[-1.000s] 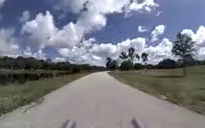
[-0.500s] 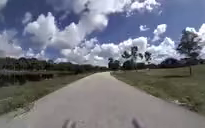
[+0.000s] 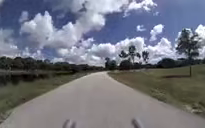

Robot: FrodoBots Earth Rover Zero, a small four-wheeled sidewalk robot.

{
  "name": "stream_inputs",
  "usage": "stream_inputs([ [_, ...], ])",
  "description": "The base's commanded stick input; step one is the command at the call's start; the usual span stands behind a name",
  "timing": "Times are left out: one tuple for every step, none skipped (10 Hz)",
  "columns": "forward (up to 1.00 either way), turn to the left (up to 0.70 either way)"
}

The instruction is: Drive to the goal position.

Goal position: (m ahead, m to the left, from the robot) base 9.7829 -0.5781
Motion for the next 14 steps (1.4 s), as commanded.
stream_inputs([
  [0.70,0.00],
  [0.70,0.00],
  [0.70,0.14],
  [0.70,0.30],
  [0.70,0.16],
  [0.70,0.03],
  [0.70,0.00],
  [0.70,0.00],
  [0.70,0.00],
  [0.70,0.00],
  [0.70,0.00],
  [0.70,0.00],
  [0.70,0.00],
  [0.70,0.00],
])
